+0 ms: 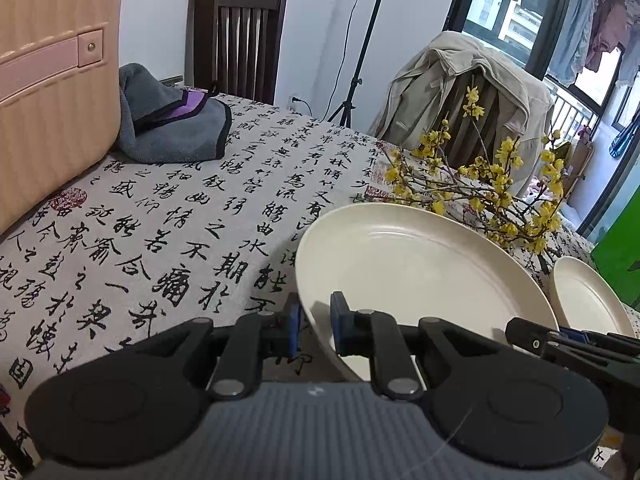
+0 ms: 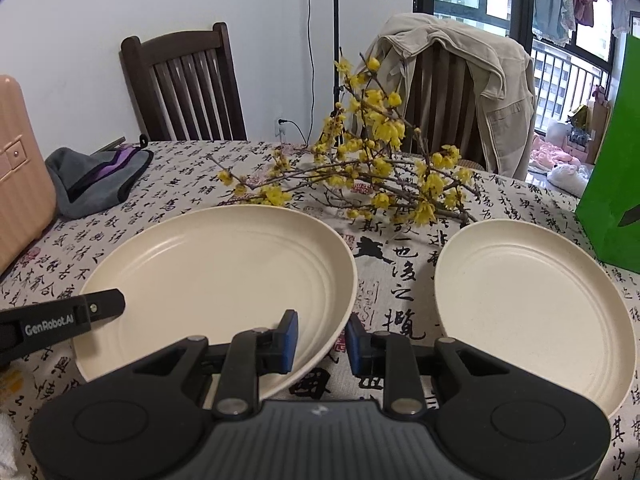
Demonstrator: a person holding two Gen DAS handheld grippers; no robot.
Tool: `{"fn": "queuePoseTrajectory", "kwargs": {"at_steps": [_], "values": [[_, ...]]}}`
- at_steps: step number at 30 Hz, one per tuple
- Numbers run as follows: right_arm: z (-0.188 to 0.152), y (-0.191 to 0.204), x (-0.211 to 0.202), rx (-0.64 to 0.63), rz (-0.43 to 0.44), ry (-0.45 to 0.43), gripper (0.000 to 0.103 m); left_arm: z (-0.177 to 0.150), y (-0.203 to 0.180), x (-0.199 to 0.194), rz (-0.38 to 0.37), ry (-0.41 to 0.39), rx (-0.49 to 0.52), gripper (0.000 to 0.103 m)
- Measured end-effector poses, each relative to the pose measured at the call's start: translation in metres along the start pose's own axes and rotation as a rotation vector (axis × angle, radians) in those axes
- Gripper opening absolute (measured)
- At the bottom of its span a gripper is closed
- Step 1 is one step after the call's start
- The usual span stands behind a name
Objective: Organize plates and bowls
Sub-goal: 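Lift the gripped cream plate off the tablecloth with both grippers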
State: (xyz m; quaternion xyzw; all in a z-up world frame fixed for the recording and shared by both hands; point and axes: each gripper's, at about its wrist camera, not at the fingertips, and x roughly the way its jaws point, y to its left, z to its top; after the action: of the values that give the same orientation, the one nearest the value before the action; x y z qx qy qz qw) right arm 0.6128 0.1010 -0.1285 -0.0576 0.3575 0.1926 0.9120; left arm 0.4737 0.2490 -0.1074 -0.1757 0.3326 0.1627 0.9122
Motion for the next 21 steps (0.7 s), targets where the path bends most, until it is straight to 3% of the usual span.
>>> {"fn": "queuePoseTrajectory", "kwargs": {"at_steps": [21], "values": [[0.0, -0.016, -0.031, 0.031, 0.006, -0.066, 0.024, 0.006, -0.013, -0.025, -0.047, -0.057, 0.016, 0.015]]}}
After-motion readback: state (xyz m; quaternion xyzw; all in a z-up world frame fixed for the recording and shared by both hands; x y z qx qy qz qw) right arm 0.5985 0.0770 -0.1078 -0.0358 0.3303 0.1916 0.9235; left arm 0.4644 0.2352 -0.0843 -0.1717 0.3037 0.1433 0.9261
